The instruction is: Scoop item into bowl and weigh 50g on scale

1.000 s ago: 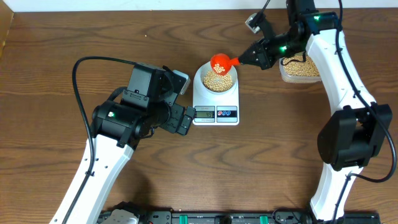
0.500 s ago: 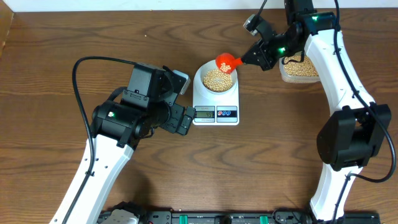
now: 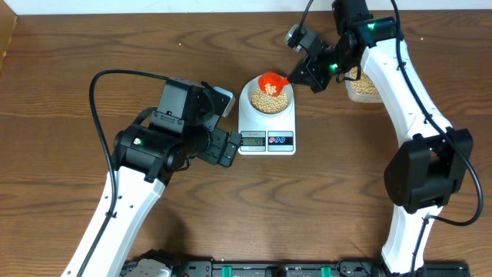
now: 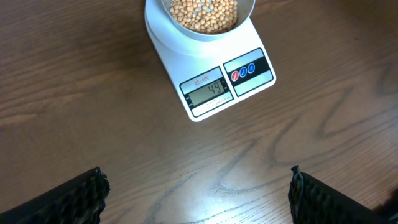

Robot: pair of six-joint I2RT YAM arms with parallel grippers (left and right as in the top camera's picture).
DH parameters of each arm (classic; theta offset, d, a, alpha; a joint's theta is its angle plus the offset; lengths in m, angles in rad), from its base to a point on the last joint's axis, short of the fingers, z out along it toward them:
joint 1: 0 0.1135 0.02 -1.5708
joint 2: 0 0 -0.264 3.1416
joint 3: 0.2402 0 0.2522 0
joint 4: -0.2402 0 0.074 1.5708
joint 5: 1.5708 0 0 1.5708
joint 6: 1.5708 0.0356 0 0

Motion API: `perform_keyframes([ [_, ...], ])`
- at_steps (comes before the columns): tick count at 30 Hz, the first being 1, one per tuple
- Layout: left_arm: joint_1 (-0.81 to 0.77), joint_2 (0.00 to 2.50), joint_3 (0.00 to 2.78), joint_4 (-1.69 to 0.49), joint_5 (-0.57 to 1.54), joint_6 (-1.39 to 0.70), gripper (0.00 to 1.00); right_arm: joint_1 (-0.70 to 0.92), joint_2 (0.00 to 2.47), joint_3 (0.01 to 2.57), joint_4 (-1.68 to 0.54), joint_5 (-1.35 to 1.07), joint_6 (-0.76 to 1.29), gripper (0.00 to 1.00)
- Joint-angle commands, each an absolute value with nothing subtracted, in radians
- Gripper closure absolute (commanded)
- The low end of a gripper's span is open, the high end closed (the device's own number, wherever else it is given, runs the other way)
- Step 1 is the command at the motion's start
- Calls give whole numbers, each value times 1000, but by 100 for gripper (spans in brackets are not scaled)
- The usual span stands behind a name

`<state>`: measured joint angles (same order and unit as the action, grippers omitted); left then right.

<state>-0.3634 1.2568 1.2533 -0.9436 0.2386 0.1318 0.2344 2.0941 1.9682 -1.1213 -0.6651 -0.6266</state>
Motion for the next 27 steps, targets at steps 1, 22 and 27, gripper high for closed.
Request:
perform_keyframes([
  [1,-359,1262,1252,-949,250,142,5,240,2100,1983,-1132,-690,-684,99],
  [22,-359,1262,1252,-949,250,142,5,229,2100,1983,-1113,-691,-625,99],
  [27,-359,1262,1252,-949,250,142,5,230,2100,1983,-1111,-691,-625,99],
])
